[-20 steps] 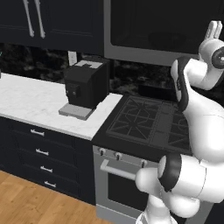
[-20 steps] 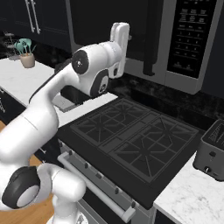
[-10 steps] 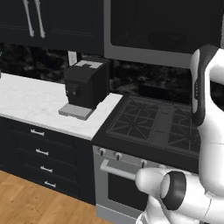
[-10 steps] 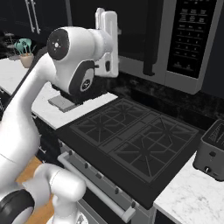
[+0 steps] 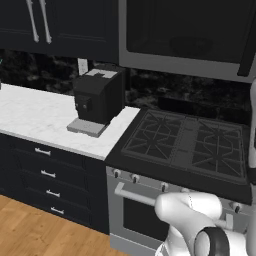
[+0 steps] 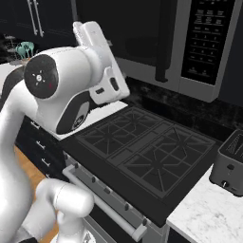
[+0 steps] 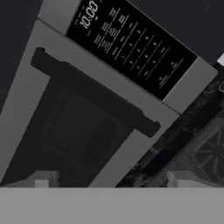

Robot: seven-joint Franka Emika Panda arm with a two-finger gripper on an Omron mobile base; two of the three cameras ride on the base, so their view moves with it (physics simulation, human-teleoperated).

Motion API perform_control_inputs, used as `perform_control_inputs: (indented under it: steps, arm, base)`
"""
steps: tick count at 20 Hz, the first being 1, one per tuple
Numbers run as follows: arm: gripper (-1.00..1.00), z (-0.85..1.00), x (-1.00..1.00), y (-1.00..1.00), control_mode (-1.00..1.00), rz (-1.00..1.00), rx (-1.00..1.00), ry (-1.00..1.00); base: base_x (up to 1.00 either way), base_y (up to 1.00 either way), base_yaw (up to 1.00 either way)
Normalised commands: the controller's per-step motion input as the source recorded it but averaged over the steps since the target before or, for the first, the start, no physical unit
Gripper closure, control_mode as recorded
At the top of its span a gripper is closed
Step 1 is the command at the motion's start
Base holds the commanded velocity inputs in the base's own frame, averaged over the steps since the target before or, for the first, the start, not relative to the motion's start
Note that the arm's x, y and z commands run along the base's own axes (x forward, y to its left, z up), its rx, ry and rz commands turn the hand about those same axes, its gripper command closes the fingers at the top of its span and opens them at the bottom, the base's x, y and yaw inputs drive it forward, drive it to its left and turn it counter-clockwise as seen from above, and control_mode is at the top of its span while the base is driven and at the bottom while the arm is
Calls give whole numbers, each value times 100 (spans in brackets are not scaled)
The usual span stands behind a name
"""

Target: Pick the potato from the sink and place it in the bowl. Then pick the bowl and place it in the microwave. Then close the microwave door and press the start button.

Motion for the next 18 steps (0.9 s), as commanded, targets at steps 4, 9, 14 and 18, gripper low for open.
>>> perform_control_inputs:
  steps: [4,9,14,18]
  arm:
    - [-100,-2,-37,9,-100,2,-49,8]
    - [-100,-13,-39,15,-100,0,-49,8]
    - [-100,-20,-10,11,-100,0,-38,20]
    - [-100,-14,-11,0,-100,0,-26,15]
  base:
    - [0,0,0]
    - [0,0,0]
    - [0,0,0]
    - [0,0,0]
